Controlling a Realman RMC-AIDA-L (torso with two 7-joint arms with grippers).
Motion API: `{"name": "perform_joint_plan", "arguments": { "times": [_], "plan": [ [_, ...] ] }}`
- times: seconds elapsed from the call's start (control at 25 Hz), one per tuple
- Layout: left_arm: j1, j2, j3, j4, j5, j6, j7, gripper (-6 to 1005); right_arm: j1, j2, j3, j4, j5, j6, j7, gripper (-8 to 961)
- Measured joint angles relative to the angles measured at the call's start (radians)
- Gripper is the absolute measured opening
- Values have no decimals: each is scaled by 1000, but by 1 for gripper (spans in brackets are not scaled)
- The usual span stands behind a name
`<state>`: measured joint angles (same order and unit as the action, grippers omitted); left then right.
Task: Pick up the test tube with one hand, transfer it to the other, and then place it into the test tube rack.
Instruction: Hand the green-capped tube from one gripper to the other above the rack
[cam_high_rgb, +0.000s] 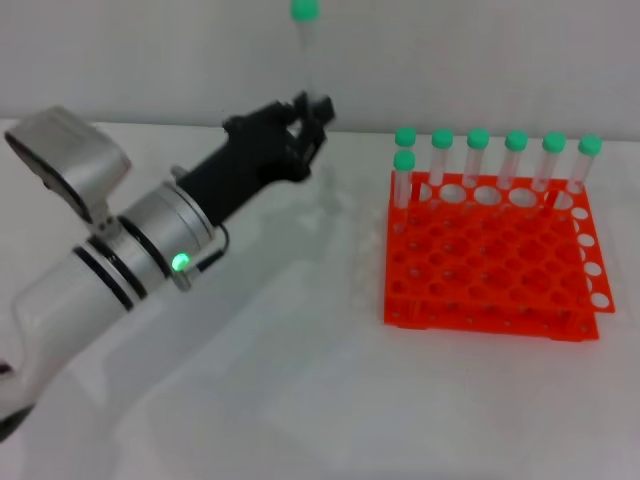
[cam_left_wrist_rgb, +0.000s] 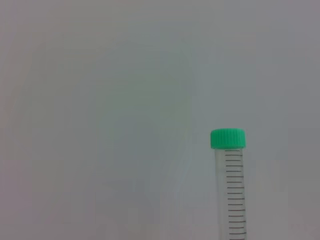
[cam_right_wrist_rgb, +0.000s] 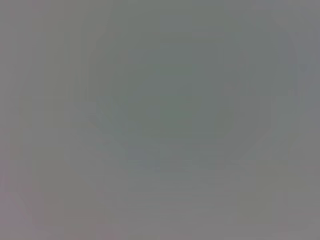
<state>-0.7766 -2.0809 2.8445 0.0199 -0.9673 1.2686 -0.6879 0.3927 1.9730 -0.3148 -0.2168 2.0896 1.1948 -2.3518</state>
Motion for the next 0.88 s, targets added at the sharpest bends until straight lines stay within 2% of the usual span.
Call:
{"name": "perform_joint_plan", "arguments": {
  "times": [0.16, 0.28, 0.32, 0.4, 0.44, 0.48, 0.52, 0.6, 0.68, 0.72, 0.76, 0.88],
  "plan": [
    [3, -3, 0, 66, 101, -15, 71, 230, -47, -44, -145, -137, -60, 26, 246, 830],
    [-22, -5, -1, 113, 176, -64, 104, 233, -68, -103, -241, -215, -139, 120, 392, 830],
    [-36, -6, -2, 130, 200, -87, 113, 234, -68, -129, -268, -233, -181, 185, 436, 830],
    [-66, -8, -2, 160, 234, -138, 132, 236, -52, -161, -291, -251, -253, 294, 482, 829],
    [-66, -8, -2, 160, 234, -138, 132, 237, -38, -170, -296, -260, -295, 348, 502, 829],
    [-102, -11, -2, 199, 255, -207, 172, 238, -24, -172, -299, -271, -334, 390, 516, 829],
    [-104, -11, -2, 202, 255, -212, 177, 239, -10, -171, -301, -280, -363, 419, 524, 829],
    [-123, -13, -2, 229, 258, -247, 216, 241, 16, -156, -304, -297, -417, 445, 531, 828],
    [-134, -14, -3, 249, 259, -266, 247, 243, 47, -124, -306, -311, -468, 451, 532, 828],
    [-139, -15, -4, 255, 259, -270, 258, 244, 50, -120, -307, -312, -472, 451, 531, 828],
    [-143, -16, -4, 261, 259, -273, 264, 245, 66, -99, -314, -313, -486, 452, 527, 828],
    [-149, -16, -8, 269, 259, -274, 268, 248, 87, -74, -324, -314, -492, 452, 522, 827]
  ]
}}
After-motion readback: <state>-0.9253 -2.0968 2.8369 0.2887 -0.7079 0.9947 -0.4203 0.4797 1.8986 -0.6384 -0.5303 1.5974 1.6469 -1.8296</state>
